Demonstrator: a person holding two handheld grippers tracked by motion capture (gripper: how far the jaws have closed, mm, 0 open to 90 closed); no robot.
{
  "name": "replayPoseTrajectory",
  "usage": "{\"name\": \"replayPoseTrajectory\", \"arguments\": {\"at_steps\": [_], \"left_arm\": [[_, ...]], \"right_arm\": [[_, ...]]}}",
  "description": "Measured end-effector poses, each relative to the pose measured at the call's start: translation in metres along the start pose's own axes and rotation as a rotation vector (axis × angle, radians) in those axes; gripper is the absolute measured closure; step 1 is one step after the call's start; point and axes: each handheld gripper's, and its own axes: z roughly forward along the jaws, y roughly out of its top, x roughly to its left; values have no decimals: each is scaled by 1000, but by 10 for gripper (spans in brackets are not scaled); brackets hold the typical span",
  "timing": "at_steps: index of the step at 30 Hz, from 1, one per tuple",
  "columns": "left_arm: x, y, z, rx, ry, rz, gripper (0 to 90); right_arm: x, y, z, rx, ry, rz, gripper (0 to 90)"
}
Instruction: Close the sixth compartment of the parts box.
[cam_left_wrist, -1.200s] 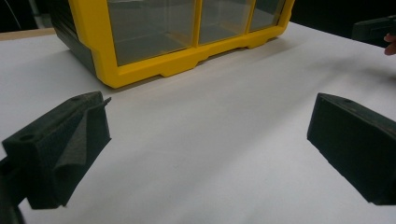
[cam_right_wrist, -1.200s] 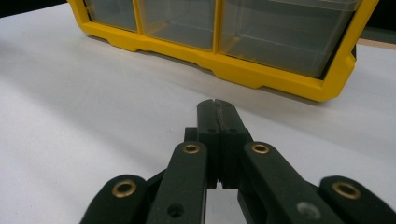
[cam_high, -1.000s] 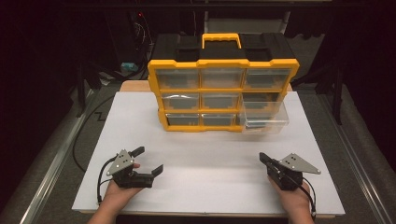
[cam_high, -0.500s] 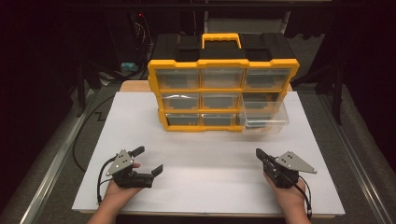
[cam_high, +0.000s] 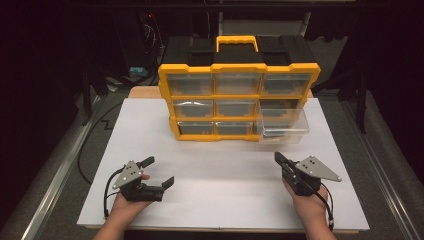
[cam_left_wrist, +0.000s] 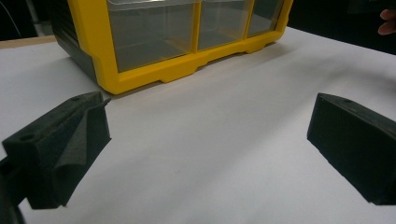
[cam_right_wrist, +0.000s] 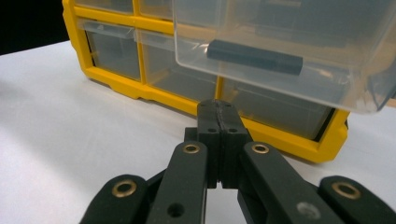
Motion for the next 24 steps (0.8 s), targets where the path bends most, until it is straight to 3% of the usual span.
{"name": "replayPoseTrajectory", "arguments": {"at_steps": [24], "left_arm": [[-1, -1, -1, 3, -12, 3, 4]], "right_arm": [[0, 26, -2, -81, -17, -9, 900]]}}
